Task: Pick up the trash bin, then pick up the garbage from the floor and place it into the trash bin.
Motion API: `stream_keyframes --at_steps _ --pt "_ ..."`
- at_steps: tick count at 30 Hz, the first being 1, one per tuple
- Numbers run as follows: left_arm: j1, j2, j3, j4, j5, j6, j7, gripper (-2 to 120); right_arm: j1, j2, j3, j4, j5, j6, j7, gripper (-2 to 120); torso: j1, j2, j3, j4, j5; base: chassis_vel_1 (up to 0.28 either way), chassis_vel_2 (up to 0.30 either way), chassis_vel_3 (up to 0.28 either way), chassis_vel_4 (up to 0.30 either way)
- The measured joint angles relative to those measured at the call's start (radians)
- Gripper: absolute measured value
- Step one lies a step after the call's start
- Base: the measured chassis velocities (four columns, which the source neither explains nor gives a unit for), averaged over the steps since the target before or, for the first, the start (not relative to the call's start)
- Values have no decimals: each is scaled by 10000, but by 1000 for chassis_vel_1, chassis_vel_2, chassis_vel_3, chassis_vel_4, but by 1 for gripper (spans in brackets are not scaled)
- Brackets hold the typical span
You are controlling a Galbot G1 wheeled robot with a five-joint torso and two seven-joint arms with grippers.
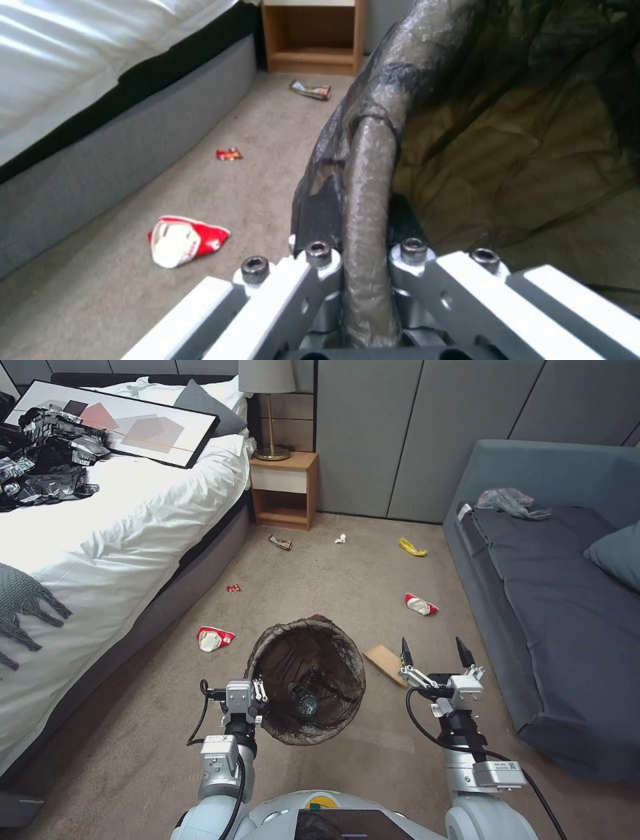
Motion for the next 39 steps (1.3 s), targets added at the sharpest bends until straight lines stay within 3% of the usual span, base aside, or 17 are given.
stream_keyframes --at_steps 17,28,31,37,39 --pt "-6 -33 5 11 60 0 3 0 40 -35 -46 -43 -39 228 -110 100 2 -1 1 0 0 -114 109 109 -111" --pt "-19 -55 -12 38 69 6 -9 0 385 -313 -15 -416 -646 877 -91 100 1 0 0 -1 0 -16 9 13 -11" --pt "-29 -41 -44 39 67 13 -8 0 621 -592 28 -510 -646 636 -55 100 1 0 0 -1 0 0 0 0 0" --pt "-152 6 -156 56 -52 30 10 0 1701 -1577 91 -1070 306 -822 41 100 1 -1 1 0 1 0 0 0 0" --pt "-168 32 -241 58 -105 43 23 0 2675 -2238 123 -1828 1121 -2058 -204 100 1 0 1 3 2 0 0 0 0"
